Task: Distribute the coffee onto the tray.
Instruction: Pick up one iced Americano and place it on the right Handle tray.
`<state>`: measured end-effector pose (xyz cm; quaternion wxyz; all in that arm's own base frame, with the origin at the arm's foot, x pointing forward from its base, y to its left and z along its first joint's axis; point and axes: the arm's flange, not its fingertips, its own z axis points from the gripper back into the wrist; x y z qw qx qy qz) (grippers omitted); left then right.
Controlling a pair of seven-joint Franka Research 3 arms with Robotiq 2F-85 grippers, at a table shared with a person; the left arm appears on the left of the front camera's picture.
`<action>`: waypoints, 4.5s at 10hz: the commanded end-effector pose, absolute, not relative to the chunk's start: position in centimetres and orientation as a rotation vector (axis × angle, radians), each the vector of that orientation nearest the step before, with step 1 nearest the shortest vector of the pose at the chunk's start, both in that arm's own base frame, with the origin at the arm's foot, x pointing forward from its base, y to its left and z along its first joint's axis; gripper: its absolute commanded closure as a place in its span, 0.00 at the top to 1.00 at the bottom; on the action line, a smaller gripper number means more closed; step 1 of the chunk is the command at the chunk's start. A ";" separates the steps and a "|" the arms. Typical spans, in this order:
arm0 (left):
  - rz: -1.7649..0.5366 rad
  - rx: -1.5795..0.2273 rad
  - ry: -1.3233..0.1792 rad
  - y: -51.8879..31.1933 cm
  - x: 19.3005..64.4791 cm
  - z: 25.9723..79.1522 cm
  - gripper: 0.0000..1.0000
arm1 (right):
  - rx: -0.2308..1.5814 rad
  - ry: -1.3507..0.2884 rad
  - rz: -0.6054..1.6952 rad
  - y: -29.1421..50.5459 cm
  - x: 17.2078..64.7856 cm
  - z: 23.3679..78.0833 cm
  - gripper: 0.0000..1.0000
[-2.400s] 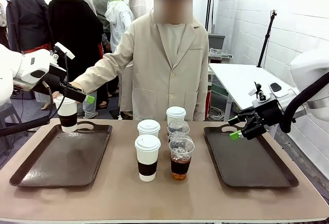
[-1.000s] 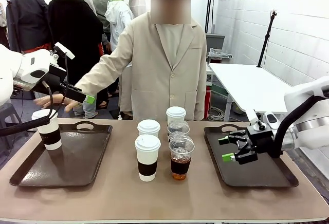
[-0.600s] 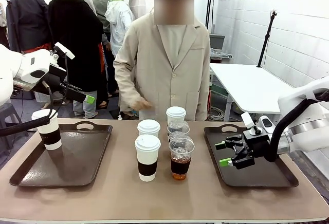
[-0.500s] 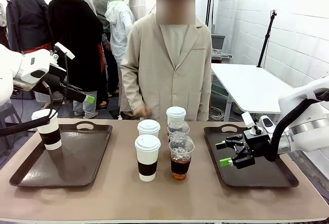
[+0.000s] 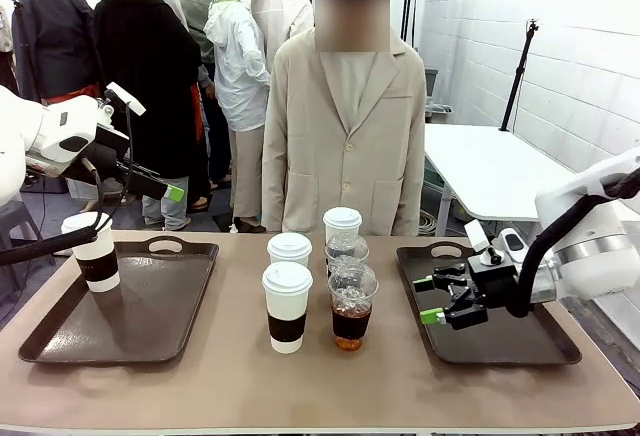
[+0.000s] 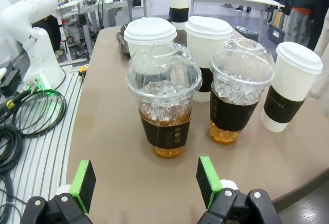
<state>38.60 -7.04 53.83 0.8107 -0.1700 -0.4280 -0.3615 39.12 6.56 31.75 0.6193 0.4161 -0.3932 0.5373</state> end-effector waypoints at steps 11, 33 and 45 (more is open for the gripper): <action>-0.774 -0.367 -0.907 -6.8 38.6 53.8 1.00 | 1.049 -1.038 1.247 13.5 41.3 24.9 1.00; -0.774 -0.367 -0.907 -6.8 38.6 53.8 1.00 | 1.144 -0.997 1.193 18.2 43.2 22.8 1.00; -0.774 -0.367 -0.907 -6.8 38.6 53.8 1.00 | 1.241 -1.085 1.161 15.7 41.4 28.2 0.59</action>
